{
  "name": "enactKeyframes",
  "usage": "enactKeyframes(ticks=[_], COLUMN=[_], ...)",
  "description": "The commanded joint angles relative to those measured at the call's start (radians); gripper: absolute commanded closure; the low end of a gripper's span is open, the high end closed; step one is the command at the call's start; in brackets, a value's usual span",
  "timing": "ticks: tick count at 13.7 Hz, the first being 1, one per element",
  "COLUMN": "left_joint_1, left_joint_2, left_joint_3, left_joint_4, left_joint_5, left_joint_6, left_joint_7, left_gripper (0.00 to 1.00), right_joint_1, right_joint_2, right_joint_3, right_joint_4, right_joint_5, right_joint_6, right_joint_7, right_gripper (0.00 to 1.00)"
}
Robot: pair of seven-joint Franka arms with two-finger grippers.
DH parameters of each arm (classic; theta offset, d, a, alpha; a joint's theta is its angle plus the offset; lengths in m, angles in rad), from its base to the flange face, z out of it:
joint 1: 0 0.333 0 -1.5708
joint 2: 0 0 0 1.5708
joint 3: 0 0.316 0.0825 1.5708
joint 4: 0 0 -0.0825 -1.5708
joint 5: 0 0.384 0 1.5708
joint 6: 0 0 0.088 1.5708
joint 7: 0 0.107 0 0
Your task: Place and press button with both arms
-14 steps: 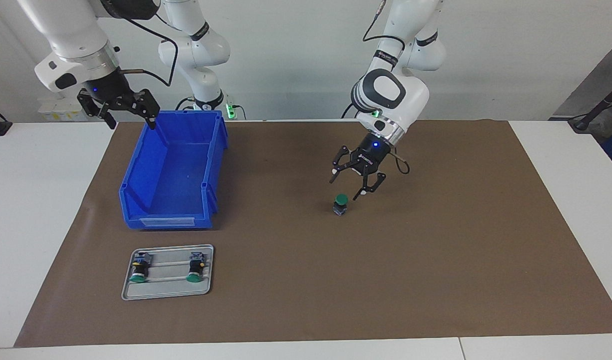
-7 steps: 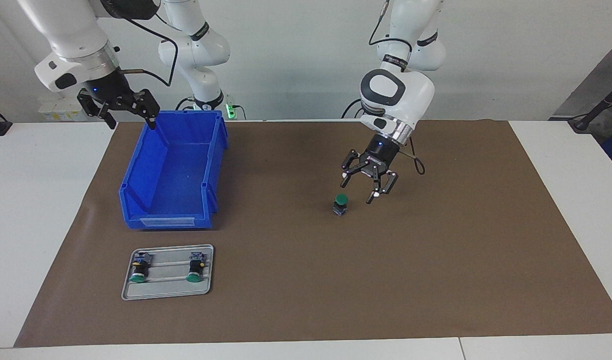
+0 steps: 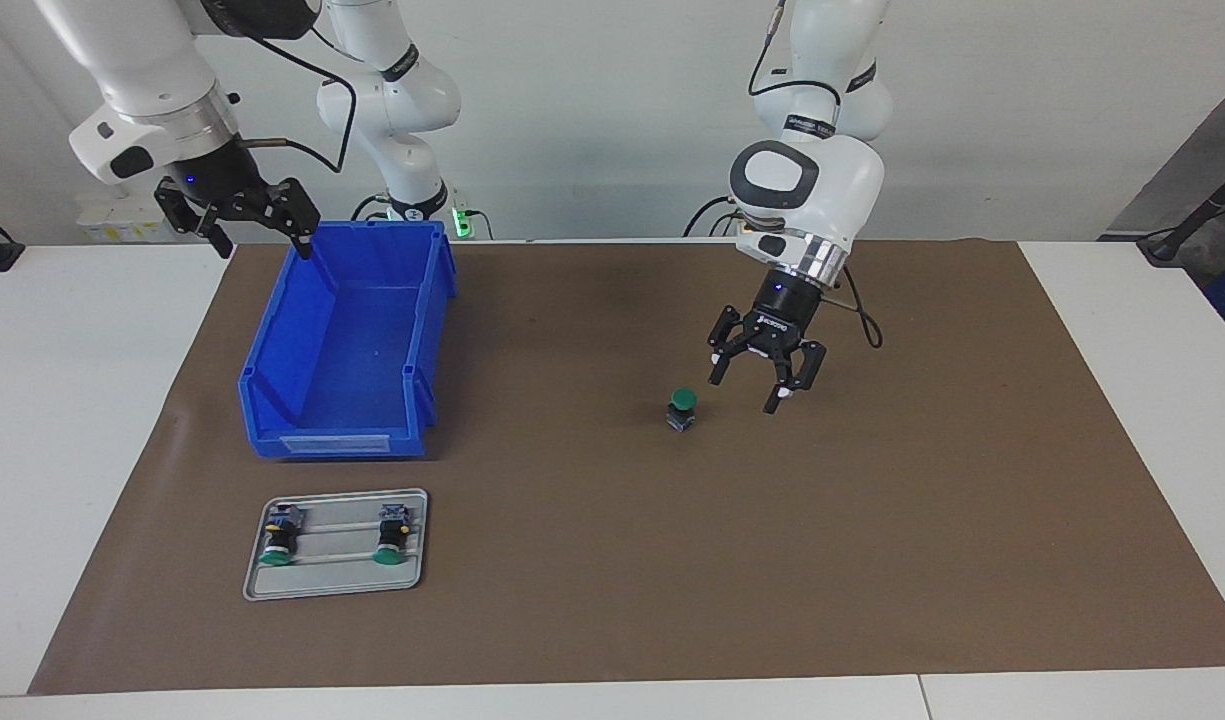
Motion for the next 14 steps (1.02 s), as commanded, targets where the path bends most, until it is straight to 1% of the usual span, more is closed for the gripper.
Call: enactKeyframes(ticks=[1, 2, 5, 11, 14], left_joint_1=[0.044, 0.074, 0.122, 0.307, 0.410], left_joint_2=[-0.020, -0.027, -0.034, -0.079, -0.091], left_joint_3=[-0.002, -0.004, -0.004, -0.004, -0.004], left_joint_4=[0.002, 0.003, 0.006, 0.006, 0.022], left_joint_5=[0.130, 0.188, 0.293, 0.668, 0.826], left_joint_6=[0.010, 0.002, -0.001, -0.028, -0.042], left_joint_7=[-0.004, -0.004, -0.003, -0.001, -0.001], left_gripper=[0.00, 0.00, 0.00, 0.00, 0.00], right_joint_1=[-0.002, -0.002, -0.002, -0.002, -0.002], right_joint_2=[-0.023, -0.023, -0.023, -0.023, -0.023], right_joint_3=[0.002, 0.002, 0.002, 0.002, 0.002], right_joint_4=[-0.021, -0.021, -0.021, -0.021, -0.021], right_joint_5=[0.018, 0.018, 0.018, 0.018, 0.018], right_joint_6=[-0.008, -0.008, -0.008, -0.008, -0.008], right_joint_7=[0.016, 0.016, 0.016, 0.016, 0.016], right_gripper=[0.00, 0.00, 0.00, 0.00, 0.00])
